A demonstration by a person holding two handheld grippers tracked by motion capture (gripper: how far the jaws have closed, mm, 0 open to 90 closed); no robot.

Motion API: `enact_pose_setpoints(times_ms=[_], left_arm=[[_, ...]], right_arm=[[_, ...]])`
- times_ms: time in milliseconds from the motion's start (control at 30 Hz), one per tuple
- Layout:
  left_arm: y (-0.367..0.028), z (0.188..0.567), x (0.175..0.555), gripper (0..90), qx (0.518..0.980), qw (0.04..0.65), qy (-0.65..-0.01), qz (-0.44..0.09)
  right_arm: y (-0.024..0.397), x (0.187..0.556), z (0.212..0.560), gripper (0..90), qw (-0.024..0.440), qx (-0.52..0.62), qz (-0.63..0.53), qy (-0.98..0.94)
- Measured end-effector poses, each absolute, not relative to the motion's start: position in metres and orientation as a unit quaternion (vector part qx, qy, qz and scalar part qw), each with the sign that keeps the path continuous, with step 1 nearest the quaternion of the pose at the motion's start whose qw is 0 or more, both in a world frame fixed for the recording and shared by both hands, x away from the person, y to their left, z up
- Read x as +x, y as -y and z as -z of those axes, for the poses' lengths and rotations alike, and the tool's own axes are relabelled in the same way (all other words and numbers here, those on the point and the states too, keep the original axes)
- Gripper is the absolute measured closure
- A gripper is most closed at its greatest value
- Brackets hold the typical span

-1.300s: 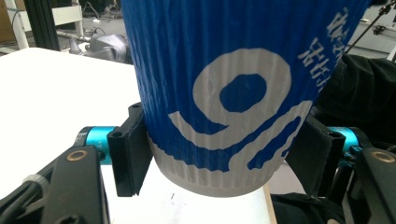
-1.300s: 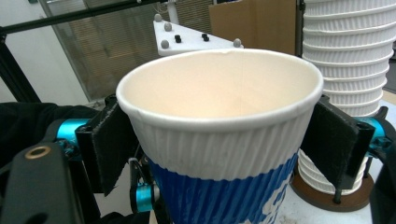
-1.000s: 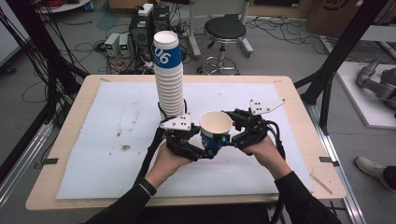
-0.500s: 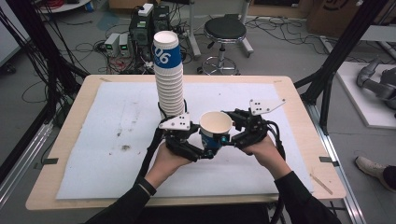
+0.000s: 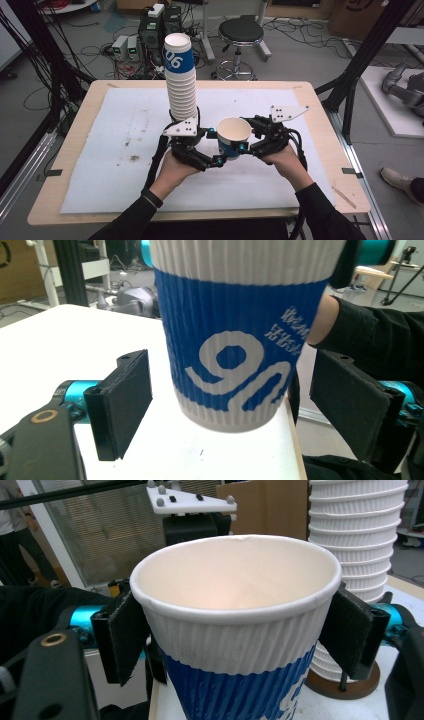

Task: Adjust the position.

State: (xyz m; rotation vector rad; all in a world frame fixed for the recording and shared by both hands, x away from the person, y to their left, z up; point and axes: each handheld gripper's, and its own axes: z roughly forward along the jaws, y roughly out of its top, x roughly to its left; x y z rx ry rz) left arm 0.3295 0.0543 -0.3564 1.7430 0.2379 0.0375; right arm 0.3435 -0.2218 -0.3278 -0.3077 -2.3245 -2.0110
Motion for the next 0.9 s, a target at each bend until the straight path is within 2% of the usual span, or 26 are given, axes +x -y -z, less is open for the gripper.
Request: enact_pose_setpoints(times_ms=[467,900], left_arm=[[-0.109,0.338,0.325,16.9,0.774,0.614,-0.132,-0.081],[-0.161,0.339,0.322,16.9,0.756,0.617,-0.178,-0.132]], right_arm=[[0.243,0.344,0.324,20.9,-0.01,-0.114,0.653,0.749],[0.265,0.342,0.325,20.9,-0.04,-0.137,0.645,0.751]])
